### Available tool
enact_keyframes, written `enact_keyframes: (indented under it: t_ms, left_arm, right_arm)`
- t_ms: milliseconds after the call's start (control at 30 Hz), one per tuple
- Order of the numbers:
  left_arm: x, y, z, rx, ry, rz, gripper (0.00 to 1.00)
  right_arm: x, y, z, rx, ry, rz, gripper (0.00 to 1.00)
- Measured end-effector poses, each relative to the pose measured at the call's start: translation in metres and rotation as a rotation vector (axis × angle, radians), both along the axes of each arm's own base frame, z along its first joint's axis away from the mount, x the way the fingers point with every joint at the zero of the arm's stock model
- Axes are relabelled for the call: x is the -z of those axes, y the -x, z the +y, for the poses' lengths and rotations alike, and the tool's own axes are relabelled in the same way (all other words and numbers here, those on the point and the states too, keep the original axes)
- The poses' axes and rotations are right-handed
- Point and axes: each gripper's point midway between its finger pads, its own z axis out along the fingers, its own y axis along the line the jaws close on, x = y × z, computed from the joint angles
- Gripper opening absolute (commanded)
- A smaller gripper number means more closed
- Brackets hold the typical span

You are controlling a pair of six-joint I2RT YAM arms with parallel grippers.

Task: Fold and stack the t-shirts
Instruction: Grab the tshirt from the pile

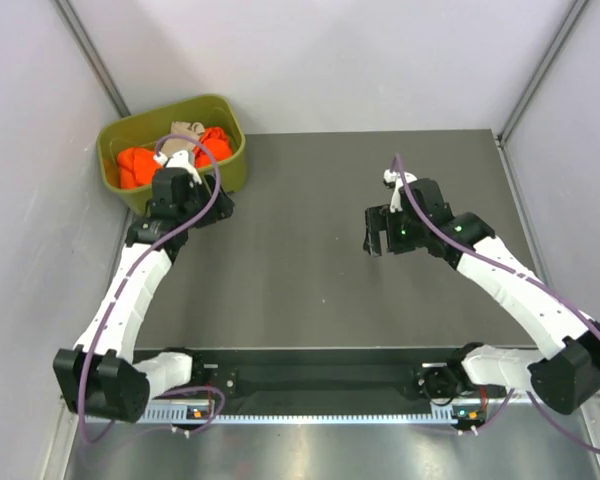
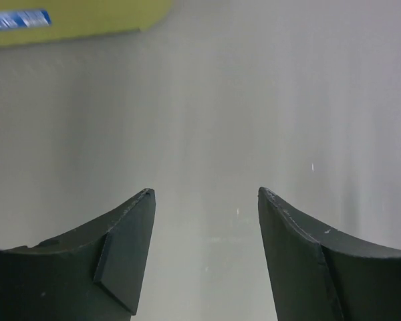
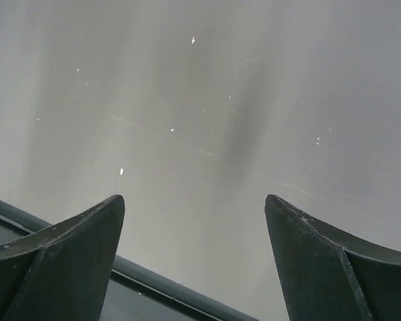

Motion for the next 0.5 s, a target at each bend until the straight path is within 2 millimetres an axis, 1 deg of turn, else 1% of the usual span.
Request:
enact_keyframes:
  t_ms: [100,167,267,367,400,500]
  left_arm:
    - [-0.003,-0.020,0.009,-0.046,0.004,-0.003,0.68]
    - [-0.008,-0.037,0.019,-0.082,0.008,-0.009,0.68]
    - [-0.018,-0.067,0.037,-0.137,0.009,-0.021,0.69]
    - [-0.029,-0.114,0.062,-0.204,-0.002,-0.042,0.71]
    - [-0.030,-0.129,0.070,-0.224,-0.010,-0.039,0.73]
    - [-0.033,-0.180,0.097,-0.280,-0.028,-0.055,0.73]
  right_arm:
    - [-0.008,0.005,-0.004,0.004,-0.008,-0.017,0.87]
    - [-0.012,0.008,-0.007,0.006,-0.010,-0.023,0.87]
    - [-0.011,0.014,-0.016,0.019,0.008,0.004,0.86]
    - [-0.006,0.017,-0.025,0.040,0.032,0.038,0.86]
    - [-0.004,0.018,-0.028,0.049,0.038,0.048,0.85]
    - [-0.002,0.019,-0.040,0.087,0.047,0.068,0.85]
